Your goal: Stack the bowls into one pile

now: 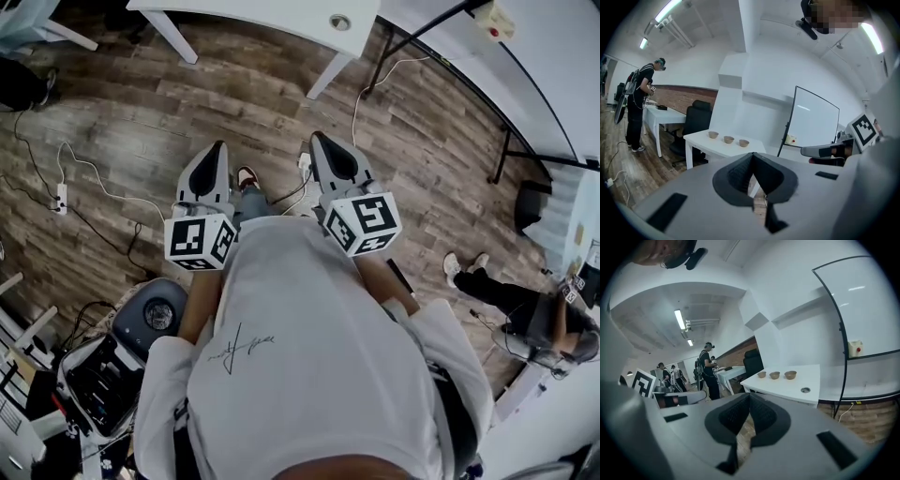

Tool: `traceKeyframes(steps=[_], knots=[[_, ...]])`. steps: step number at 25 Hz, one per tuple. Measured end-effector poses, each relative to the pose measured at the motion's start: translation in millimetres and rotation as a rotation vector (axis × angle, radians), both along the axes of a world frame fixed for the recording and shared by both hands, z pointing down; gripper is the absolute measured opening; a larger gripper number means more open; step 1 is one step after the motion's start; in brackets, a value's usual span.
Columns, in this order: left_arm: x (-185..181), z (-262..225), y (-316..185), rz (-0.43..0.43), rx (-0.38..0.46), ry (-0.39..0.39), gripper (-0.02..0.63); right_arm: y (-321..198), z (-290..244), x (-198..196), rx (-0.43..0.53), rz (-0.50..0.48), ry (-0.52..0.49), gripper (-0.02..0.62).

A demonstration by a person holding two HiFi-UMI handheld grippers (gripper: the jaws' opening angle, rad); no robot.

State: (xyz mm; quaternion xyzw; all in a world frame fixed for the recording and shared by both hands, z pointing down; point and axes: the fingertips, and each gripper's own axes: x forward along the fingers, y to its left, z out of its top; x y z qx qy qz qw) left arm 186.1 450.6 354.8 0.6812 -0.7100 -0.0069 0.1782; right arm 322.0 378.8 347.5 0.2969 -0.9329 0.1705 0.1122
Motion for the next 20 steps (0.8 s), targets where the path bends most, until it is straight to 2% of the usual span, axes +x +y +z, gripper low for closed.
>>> traceKeyframes(steps=[11,16,20], knots=[[-99.7,3.7,-21.0,-0.013,-0.007,0.002,0.003,-35.6,7.6,-91.3,0.001,0.012,0.079,0.009],[-128.6,3.3,-31.6,0.012,-0.007,-0.014,0.003,-44.1,10.9,-118.4,-0.016,0.021,0.118,0.009],[-137.7,2.9,-37.1,0.019,-0.006,-0.019,0.003,-42.9,17.2,-125.1,-0.040,0.020,0.130,0.009]])
